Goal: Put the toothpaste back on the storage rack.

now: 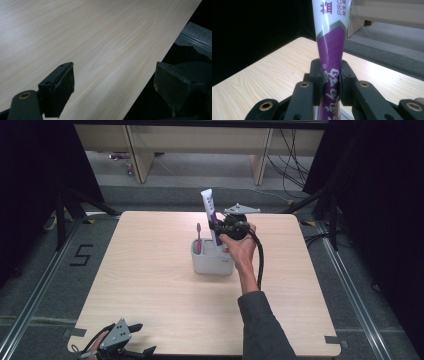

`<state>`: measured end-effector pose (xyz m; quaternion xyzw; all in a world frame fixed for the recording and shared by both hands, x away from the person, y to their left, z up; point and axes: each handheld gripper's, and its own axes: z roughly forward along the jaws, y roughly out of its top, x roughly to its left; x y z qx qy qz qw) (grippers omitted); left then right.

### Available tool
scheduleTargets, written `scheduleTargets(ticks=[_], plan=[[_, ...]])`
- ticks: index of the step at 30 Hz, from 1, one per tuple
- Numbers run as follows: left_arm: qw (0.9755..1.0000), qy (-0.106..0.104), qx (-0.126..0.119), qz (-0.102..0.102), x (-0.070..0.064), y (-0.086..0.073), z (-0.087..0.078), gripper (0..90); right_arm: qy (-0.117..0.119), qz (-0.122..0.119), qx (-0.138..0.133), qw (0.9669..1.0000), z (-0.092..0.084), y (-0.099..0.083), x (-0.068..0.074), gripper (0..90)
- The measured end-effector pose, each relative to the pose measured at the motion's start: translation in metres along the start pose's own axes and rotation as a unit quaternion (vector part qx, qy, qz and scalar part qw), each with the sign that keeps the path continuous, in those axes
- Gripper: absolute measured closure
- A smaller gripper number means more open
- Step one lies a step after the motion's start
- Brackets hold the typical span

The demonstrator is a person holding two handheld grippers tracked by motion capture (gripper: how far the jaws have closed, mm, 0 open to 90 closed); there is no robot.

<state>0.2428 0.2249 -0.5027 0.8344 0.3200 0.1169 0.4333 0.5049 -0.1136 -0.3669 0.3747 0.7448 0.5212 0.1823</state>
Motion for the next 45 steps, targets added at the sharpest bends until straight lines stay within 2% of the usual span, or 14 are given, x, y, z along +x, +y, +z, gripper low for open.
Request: scheduleTargets(ticks=[2,4,16,19,24,29,32,33,35,36,37,38,39,45], plan=[[0.9999,0.004,0.008,0.009,0.002,0.000,-0.001,16.0,0.000,-0.008,0.000,1.0000,0.002,-0.002,-0.002,76.7],[1.0000,0.000,0.001,0.000,-0.001,0.000,-0.001,15.9,-0.002,0.006,0.008,0.9999,0.003,-0.005,-0.001,76.7],[1.0000,-0.001,0.003,0.002,-0.001,0.001,-0.001,16.0,-0.005,-0.013,0.011,0.9998,0.011,-0.019,-0.002,76.7],[1.0000,-0.001,-0.001,0.002,-0.001,0.000,0.000,15.9,0.000,-0.002,0.015,0.9999,0.012,-0.023,-0.002,76.7],[1.0000,0.002,-0.002,0.000,-0.001,0.000,0.000,16.0,-0.009,-0.017,0.017,0.9997,0.013,-0.031,-0.003,76.7],[1.0000,0.001,0.000,0.007,-0.001,0.000,0.001,15.9,-0.004,-0.008,0.023,0.9997,0.014,-0.037,0.000,76.7],[0.9998,0.001,0.014,0.016,0.001,0.001,0.000,16.0,-0.010,-0.021,0.023,0.9994,0.014,-0.039,-0.001,76.7],[1.0000,-0.001,-0.003,0.001,-0.002,0.000,0.001,16.0,-0.005,-0.019,0.021,0.9996,0.014,-0.039,-0.001,76.7],[0.9998,-0.001,0.012,0.013,0.001,0.000,0.000,16.0,-0.013,-0.024,0.021,0.9994,0.014,-0.039,-0.001,76.7],[1.0000,-0.005,0.003,0.002,-0.001,0.000,0.001,16.0,-0.005,-0.017,0.028,0.9995,0.015,-0.039,-0.001,76.7],[1.0000,-0.004,0.002,0.002,-0.001,0.000,0.001,16.0,-0.013,-0.027,0.024,0.9993,0.014,-0.039,-0.001,76.7],[0.9999,0.003,0.007,0.010,0.000,0.000,0.000,16.0,-0.012,-0.025,0.021,0.9994,0.015,-0.039,-0.002,76.7],[1.0000,-0.003,-0.003,0.001,-0.002,0.000,0.001,16.0,-0.012,-0.025,0.021,0.9994,0.015,-0.039,-0.002,76.7],[1.0000,-0.003,-0.001,0.001,-0.001,0.000,0.001,16.0,-0.007,-0.022,0.026,0.9994,0.018,-0.041,0.000,76.6]])
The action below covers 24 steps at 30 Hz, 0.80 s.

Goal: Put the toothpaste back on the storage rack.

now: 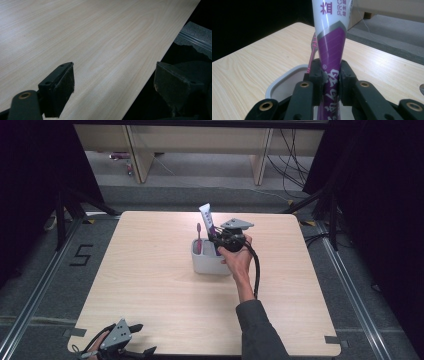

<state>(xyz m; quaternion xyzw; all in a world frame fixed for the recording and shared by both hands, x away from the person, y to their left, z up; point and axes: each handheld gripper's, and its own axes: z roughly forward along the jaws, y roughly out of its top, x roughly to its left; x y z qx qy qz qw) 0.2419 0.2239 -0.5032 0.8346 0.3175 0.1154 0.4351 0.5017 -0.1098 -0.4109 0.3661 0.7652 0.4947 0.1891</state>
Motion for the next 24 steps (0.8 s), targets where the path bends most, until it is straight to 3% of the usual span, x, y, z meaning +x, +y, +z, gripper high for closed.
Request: scheduleTargets(ticks=[3,4,6,7,8,9,10,13,16,18,20,21,24], plan=[[1.0000,0.001,0.004,0.004,0.000,0.000,-0.001,16.0,-0.005,0.001,-0.002,1.0000,0.001,-0.001,0.000,76.6],[1.0000,0.001,0.001,0.001,0.000,0.000,0.000,16.0,-0.007,-0.010,-0.004,0.9999,0.001,-0.002,-0.001,76.7],[0.9998,0.002,0.014,0.013,0.002,0.001,-0.001,16.0,-0.004,0.002,0.001,1.0000,0.001,-0.004,0.000,76.6],[1.0000,0.005,0.005,0.007,0.000,0.000,0.000,16.0,-0.003,0.004,0.005,1.0000,0.001,-0.005,0.000,76.6],[1.0000,0.002,0.003,0.005,0.000,0.000,0.000,16.0,-0.011,-0.010,-0.002,0.9999,0.002,-0.006,-0.002,76.6],[0.9999,0.004,0.009,0.012,0.001,0.001,-0.001,16.0,-0.004,-0.011,0.000,0.9999,0.002,-0.007,-0.002,76.6],[1.0000,0.001,0.003,0.002,-0.001,0.001,-0.001,15.9,-0.009,0.002,0.007,0.9999,0.001,-0.008,-0.001,76.7],[1.0000,0.002,0.005,0.006,-0.001,0.001,-0.001,16.0,-0.007,-0.009,0.003,0.9999,0.001,-0.011,-0.001,76.6],[1.0000,0.001,0.003,0.002,-0.001,0.001,-0.001,16.0,-0.010,-0.005,0.008,0.9999,0.000,-0.012,0.000,76.6],[1.0000,0.003,0.003,0.004,0.000,0.000,0.000,16.0,-0.018,-0.020,0.003,0.9996,-0.001,-0.012,-0.002,76.6],[1.0000,0.000,0.002,0.002,0.000,0.000,0.000,16.0,-0.014,-0.003,0.009,0.9999,-0.001,-0.014,0.000,76.6],[1.0000,-0.002,0.007,0.005,0.000,0.000,0.000,16.0,-0.016,-0.014,0.007,0.9997,-0.001,-0.014,-0.001,76.6],[1.0000,0.001,0.006,0.003,-0.001,0.001,0.000,16.0,-0.018,-0.015,0.012,0.9997,-0.001,-0.017,0.000,76.5]])
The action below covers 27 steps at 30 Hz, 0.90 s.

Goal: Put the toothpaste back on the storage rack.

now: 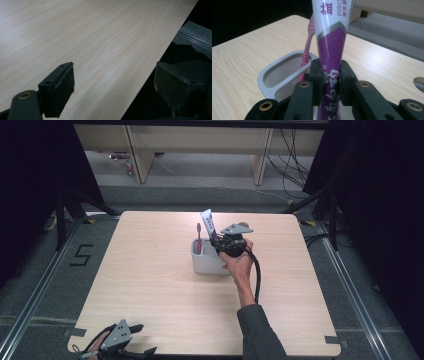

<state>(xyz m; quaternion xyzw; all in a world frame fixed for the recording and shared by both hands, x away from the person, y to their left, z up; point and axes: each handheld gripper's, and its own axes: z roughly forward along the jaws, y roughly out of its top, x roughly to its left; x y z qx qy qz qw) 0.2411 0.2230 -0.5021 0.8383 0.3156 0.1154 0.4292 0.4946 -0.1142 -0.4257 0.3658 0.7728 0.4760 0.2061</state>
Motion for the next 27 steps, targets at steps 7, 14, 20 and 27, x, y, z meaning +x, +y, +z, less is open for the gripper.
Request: scheduleTargets(ticks=[7,14,20,27], plan=[[1.0000,0.000,0.000,0.000,0.0001,0.0000,-0.0002,16.0,0.006,-0.008,0.006,0.9999,0.0035,-0.0033,-0.0017,76.4],[0.9999,-0.006,-0.007,-0.004,0.0002,0.0000,0.0001,15.9,0.007,0.004,0.011,0.9999,0.0063,-0.0048,-0.0022,76.0],[1.0000,-0.001,0.003,0.008,0.0015,0.0005,-0.0015,16.0,-0.002,0.007,0.015,0.9999,0.0060,-0.0051,-0.0027,74.1],[1.0000,-0.008,-0.003,0.002,-0.0003,0.0001,-0.0006,16.0,0.002,0.001,0.026,0.9997,0.0065,-0.0064,-0.0011,69.8]])
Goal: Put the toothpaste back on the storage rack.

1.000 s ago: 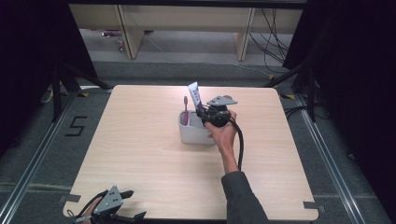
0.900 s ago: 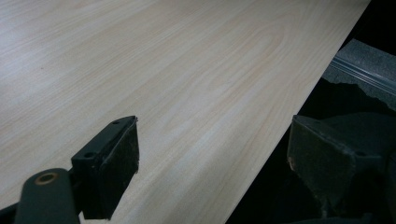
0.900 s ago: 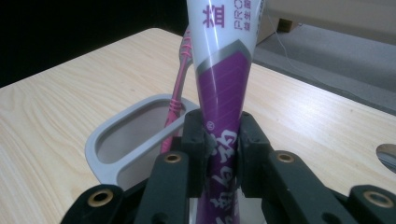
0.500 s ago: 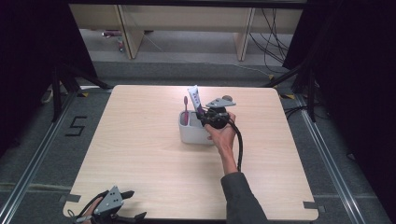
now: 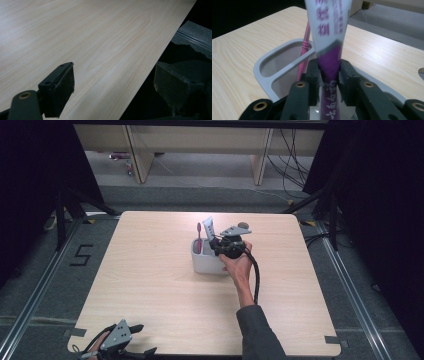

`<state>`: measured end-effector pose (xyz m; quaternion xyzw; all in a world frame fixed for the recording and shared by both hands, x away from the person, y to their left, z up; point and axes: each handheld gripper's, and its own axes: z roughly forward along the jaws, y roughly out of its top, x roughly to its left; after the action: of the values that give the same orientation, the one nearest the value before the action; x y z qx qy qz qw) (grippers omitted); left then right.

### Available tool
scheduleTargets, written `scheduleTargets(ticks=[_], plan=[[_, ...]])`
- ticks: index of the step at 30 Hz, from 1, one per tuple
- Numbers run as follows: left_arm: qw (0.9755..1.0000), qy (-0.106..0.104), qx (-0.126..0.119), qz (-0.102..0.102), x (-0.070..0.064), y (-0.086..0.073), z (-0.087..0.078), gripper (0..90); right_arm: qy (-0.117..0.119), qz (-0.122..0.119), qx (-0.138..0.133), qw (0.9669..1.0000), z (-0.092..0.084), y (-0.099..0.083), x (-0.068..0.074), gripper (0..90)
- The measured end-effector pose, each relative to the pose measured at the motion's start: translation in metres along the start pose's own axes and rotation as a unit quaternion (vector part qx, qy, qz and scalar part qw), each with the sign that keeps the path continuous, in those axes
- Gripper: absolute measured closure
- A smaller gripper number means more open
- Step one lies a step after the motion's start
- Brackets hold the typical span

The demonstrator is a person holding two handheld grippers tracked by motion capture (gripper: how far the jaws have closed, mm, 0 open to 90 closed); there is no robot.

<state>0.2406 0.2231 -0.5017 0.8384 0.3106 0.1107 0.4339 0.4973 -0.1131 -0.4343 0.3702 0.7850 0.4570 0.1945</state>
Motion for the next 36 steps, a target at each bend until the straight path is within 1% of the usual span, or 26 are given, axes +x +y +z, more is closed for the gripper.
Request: scheduleTargets(ticks=[2,4,5,6,7,8,9,10,11,13,15,16,17,18,19,20,23,26,27,28,29,30,33,34,35,36], plan=[[1.0000,0.004,-0.002,-0.003,0.000,0.000,0.000,16.0,0.002,0.007,-0.008,0.9999,0.000,0.000,0.001,67.8],[0.9999,0.010,0.010,0.009,0.002,0.000,-0.001,16.0,0.005,0.010,-0.011,0.9999,-0.003,0.001,0.000,67.5],[0.9999,0.009,0.010,0.007,0.001,0.000,-0.001,16.0,0.004,0.011,-0.007,0.9999,-0.005,0.001,0.001,67.5],[0.9999,0.008,0.006,0.003,0.000,0.000,0.000,16.0,0.005,0.003,-0.018,0.9998,-0.005,0.002,0.000,67.5],[1.0000,0.007,-0.003,-0.002,0.000,-0.001,0.001,16.0,0.006,0.013,-0.026,0.9996,-0.007,0.002,0.000,67.2],[1.0000,0.003,0.000,-0.007,-0.001,0.000,0.000,16.0,0.006,0.022,-0.034,0.9992,-0.010,0.003,-0.001,65.7],[0.9999,0.002,0.010,0.008,0.002,0.000,-0.001,16.0,0.002,0.016,-0.042,0.9990,-0.012,0.004,-0.002,64.8],[1.0000,0.004,0.002,0.005,0.000,-0.001,0.000,16.0,0.012,0.021,-0.037,0.9990,-0.014,0.004,-0.003,63.5],[1.0000,0.002,-0.005,-0.002,-0.001,-0.001,0.001,16.0,0.014,0.027,-0.044,0.9986,-0.016,0.004,-0.002,63.2],[1.0000,0.001,0.001,0.007,0.000,-0.001,0.000,16.0,0.014,0.014,-0.045,0.9988,-0.021,0.004,-0.005,62.9],[1.0000,0.002,0.000,0.001,-0.001,-0.001,0.000,15.9,0.019,0.018,-0.052,0.9983,-0.024,0.003,-0.008,62.8],[1.0000,0.002,-0.004,-0.002,-0.001,-0.001,0.001,16.0,0.017,0.032,-0.054,0.9979,-0.028,0.002,-0.007,62.8],[1.0000,0.000,-0.001,-0.001,0.000,-0.001,0.001,16.0,0.021,0.035,-0.054,0.9977,-0.032,0.002,-0.009,62.7],[0.9999,0.002,0.011,0.008,0.002,-0.001,0.000,16.0,0.021,0.027,-0.059,0.9977,-0.035,0.002,-0.011,62.6],[1.0000,0.000,0.005,0.001,0.001,-0.001,0.001,16.0,0.021,0.039,-0.063,0.9970,-0.039,0.002,-0.010,62.6],[1.0000,0.000,0.005,0.001,0.001,-0.001,0.001,16.0,0.023,0.026,-0.065,0.9973,-0.042,0.002,-0.013,62.6],[1.0000,0.002,0.006,-0.001,0.000,-0.001,0.001,16.0,0.022,0.040,-0.058,0.9973,-0.053,0.001,-0.013,61.8],[1.0000,0.007,0.005,0.001,0.001,-0.001,0.002,16.0,0.028,0.025,-0.063,0.9973,-0.060,-0.001,-0.010,60.6],[1.0000,0.006,0.003,-0.001,0.000,-0.001,0.002,16.0,0.027,0.029,-0.061,0.9974,-0.063,-0.002,-0.009,59.8],[1.0000,0.005,0.002,-0.002,0.000,-0.001,0.002,16.0,0.024,0.018,-0.066,0.9974,-0.064,-0.003,-0.010,59.3],[1.0000,0.005,-0.002,-0.002,0.000,-0.002,0.002,16.0,0.019,0.020,-0.060,0.9978,-0.067,-0.005,-0.010,59.2],[1.0000,0.005,-0.002,-0.001,0.000,-0.002,0.002,16.0,0.025,0.034,-0.054,0.9976,-0.068,-0.007,-0.008,59.1],[0.9998,0.010,0.015,0.007,0.002,-0.001,0.001,16.0,0.017,0.020,-0.055,0.9982,-0.072,-0.011,-0.009,58.4],[1.0000,0.005,0.004,-0.007,0.000,-0.001,0.002,16.0,0.022,0.024,-0.054,0.9980,-0.073,-0.012,-0.009,57.7],[1.0000,0.004,0.006,-0.005,0.000,-0.001,0.002,16.0,0.025,0.036,-0.049,0.9978,-0.075,-0.013,-0.009,56.7],[1.0000,0.005,0.005,-0.005,0.000,-0.001,0.002,16.0,0.025,0.029,-0.048,0.9981,-0.076,-0.014,-0.009,56.1]])
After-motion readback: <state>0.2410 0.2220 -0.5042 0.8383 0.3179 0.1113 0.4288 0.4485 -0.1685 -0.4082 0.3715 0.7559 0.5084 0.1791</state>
